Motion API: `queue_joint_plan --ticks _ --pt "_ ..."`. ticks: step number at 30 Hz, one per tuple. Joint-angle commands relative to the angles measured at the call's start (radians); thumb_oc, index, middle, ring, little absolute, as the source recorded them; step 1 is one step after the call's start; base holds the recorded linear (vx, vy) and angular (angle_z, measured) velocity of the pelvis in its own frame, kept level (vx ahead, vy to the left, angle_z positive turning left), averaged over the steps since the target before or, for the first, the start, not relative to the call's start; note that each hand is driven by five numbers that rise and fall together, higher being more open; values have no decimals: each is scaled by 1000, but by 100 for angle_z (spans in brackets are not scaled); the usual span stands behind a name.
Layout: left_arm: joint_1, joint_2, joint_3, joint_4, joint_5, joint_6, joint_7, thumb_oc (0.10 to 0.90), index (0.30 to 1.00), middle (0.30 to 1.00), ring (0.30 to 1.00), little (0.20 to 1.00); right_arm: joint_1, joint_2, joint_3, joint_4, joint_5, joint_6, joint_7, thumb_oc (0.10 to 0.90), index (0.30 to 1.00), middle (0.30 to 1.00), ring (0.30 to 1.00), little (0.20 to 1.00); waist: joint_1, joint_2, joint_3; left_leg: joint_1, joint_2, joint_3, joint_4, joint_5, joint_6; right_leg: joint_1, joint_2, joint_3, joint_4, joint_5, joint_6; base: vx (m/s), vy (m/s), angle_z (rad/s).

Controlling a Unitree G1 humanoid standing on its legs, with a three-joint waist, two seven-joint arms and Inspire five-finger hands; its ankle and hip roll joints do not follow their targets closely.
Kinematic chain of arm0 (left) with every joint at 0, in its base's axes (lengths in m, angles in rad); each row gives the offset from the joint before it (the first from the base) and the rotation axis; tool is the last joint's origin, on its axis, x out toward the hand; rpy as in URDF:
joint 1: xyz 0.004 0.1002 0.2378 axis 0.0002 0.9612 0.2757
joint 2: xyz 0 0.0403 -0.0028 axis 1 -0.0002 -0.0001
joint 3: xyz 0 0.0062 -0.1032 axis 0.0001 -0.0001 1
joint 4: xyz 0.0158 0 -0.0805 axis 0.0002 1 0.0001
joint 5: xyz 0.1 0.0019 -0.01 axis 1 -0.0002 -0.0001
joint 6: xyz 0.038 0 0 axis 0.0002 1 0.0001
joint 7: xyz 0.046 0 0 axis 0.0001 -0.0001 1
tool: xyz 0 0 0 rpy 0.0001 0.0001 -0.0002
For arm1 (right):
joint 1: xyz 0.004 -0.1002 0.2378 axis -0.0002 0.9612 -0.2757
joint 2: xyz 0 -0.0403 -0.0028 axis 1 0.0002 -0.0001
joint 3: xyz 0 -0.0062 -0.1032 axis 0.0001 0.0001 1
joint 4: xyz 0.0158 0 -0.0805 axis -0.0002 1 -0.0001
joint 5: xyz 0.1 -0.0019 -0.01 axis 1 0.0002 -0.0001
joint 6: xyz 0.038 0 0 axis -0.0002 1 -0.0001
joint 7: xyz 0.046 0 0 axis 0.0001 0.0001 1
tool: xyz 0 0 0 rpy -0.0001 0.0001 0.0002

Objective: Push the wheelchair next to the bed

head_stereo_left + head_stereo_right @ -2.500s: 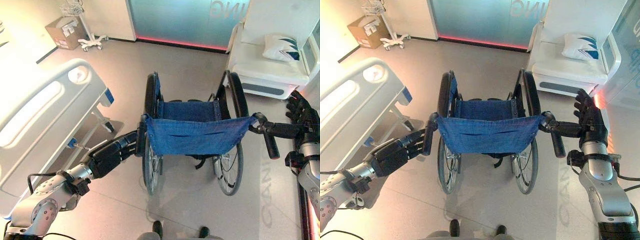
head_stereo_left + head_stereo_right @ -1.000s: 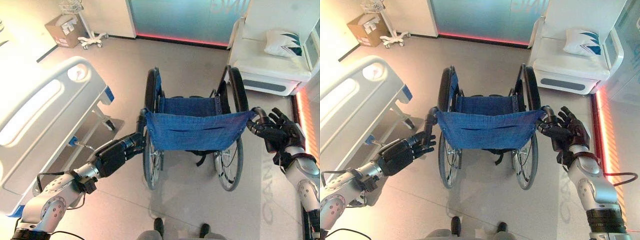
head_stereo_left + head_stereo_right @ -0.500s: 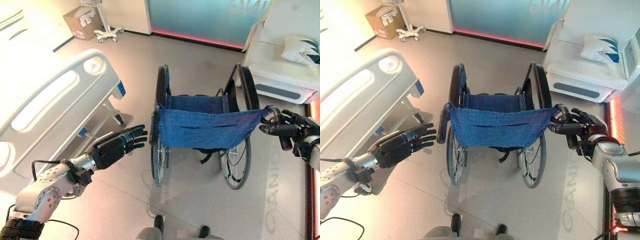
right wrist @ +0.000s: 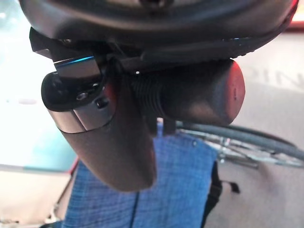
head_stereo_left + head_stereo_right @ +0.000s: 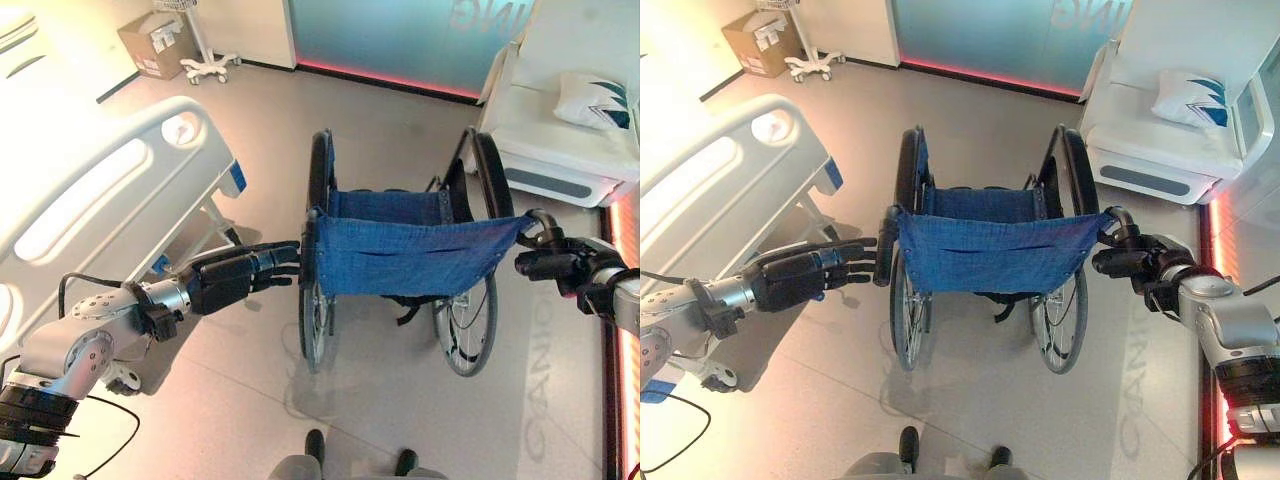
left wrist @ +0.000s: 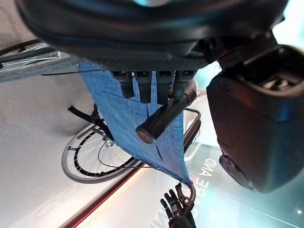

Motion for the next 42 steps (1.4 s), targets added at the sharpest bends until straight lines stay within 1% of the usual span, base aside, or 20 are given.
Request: queue_joint_plan --ticks 1,3,4,6,7,8,11,16,18,19,20,21,22,26,27,29,31,35,39,42 --pt "-121 42 8 1 -52 9 -14 800 900 900 900 900 -70 -133 53 6 -22 -42 -3 400 300 300 300 300 -13 16 -64 30 34 37 3 -29 -53 -23 0 24 52 -5 -7 0 0 0" --pt "-128 49 -3 8 -42 34 -25 800 900 900 900 900 -73 -135 56 7 -17 -43 -6 400 300 300 300 300 -14 17 -65 31 34 39 3 -28 -53 -23 0 25 53 -5 -7 0 0 0" --pt "-137 60 -16 14 -30 69 -41 800 900 900 900 900 -76 -134 63 5 -10 -46 -16 400 300 300 300 300 -15 19 -66 32 35 40 3 -27 -52 -23 2 25 53 -5 -6 0 0 0" --pt "-147 70 -31 23 -18 91 -53 800 900 900 900 900 -77 -135 67 7 -9 -52 -15 400 300 300 300 300 -17 21 -67 33 35 41 3 -27 -52 -22 3 26 52 -4 -6 0 0 0" --pt "-158 82 -48 31 -11 115 -64 800 900 900 900 900 -78 -137 74 8 -4 -58 -19 400 300 300 300 300 -19 22 -68 34 35 42 3 -26 -51 -21 4 28 52 -4 -6 0 0 0" --pt "-165 89 -60 36 -15 121 -64 800 900 900 900 900 -83 -142 79 5 3 -56 -22 400 300 300 300 300 -21 23 -68 34 35 43 3 -26 -52 -22 5 29 51 -4 -6 0 0 0" --pt "-184 102 -77 49 -43 114 -45 800 900 900 900 900 -93 -140 93 12 9 -59 -28 400 300 300 300 300 -22 26 -70 36 36 44 3 -24 -52 -20 8 31 49 -4 -6 0 0 0" --pt "-204 93 -87 68 -77 114 -4 800 900 900 900 900 -102 -128 109 17 -1 -56 -27 400 300 300 300 300 -25 28 -74 41 38 47 3 -24 -54 -13 10 31 46 -6 -7 28 -6 -2" --pt "-211 88 -90 71 -82 105 9 800 900 900 900 900 -106 -127 112 16 1 -53 -29 400 300 300 300 300 -26 27 -73 40 38 47 5 -23 -54 -13 10 31 46 -6 -7 23 -10 -7" --pt "-214 85 -90 73 -91 89 16 800 900 900 900 900 -107 -126 112 14 2 -50 -30 400 300 300 300 300 -26 27 -73 40 39 46 5 -23 -55 -13 11 32 46 -7 -8 14 -10 -4" --pt "-214 81 -88 70 -110 55 28 800 900 900 900 900 -104 -125 111 8 3 -48 -31 400 300 300 300 300 -28 26 -72 41 39 46 5 -23 -55 -13 11 33 46 -7 -8 0 0 0" --pt "-214 80 -88 69 -116 51 29 800 900 900 900 900 -103 -125 111 8 3 -48 -31 400 300 300 300 300 -28 26 -72 41 39 46 5 -23 -55 -13 11 33 46 -7 -8 0 0 0" --pt "-201 65 -66 52 -160 10 51 800 900 900 900 900 -86 -117 98 1 -3 -51 -29 400 300 300 300 300 -28 26 -70 41 41 47 6 -23 -56 -12 11 32 46 -8 -9 0 0 0" --pt "-172 47 -16 16 -195 -23 143 800 900 900 900 900 -68 -103 76 -15 -14 -43 -31 400 300 300 300 300 -27 26 -67 41 41 48 5 -23 -58 -13 10 32 45 -7 -10 0 0 0" --pt "-171 46 -14 16 -197 -23 144 800 900 900 900 900 -67 -103 75 -16 -13 -43 -31 400 300 300 300 300 -27 26 -67 40 41 48 5 -23 -58 -13 10 31 44 -8 -10 0 0 0" --pt "-146 33 23 9 -212 -40 152 800 900 900 900 900 -55 -103 56 -19 -13 -43 -29 400 300 300 300 300 -24 26 -65 37 43 49 6 -23 -59 -14 9 28 45 -9 -11 0 0 0" --pt "-139 26 34 10 -214 -40 148 800 900 900 900 900 -55 -102 51 -17 -16 -42 -24 400 300 300 300 300 -23 25 -65 36 43 50 6 -22 -61 -14 8 26 44 -8 -11 0 0 0" --pt "-143 18 33 11 -202 -9 107 800 900 900 900 900 -67 -103 54 -12 -15 -42 -24 400 300 300 300 300 -23 26 -63 34 44 51 8 -21 -62 -17 7 24 49 -9 -12 0 0 0" --pt "-179 28 -22 24 -90 28 25 800 900 900 900 900 -99 -107 81 -11 -5 -39 -27 400 300 300 300 300 -27 26 -59 31 44 53 10 -20 -61 -20 8 26 51 -8 -12 0 0 0" --pt "-207 42 -68 35 -76 46 -12 800 900 900 900 900 -122 -117 109 -10 17 -39 -38 400 300 300 300 300 -33 27 -55 32 43 54 10 -18 -60 -22 10 30 51 -6 -11 0 0 0"
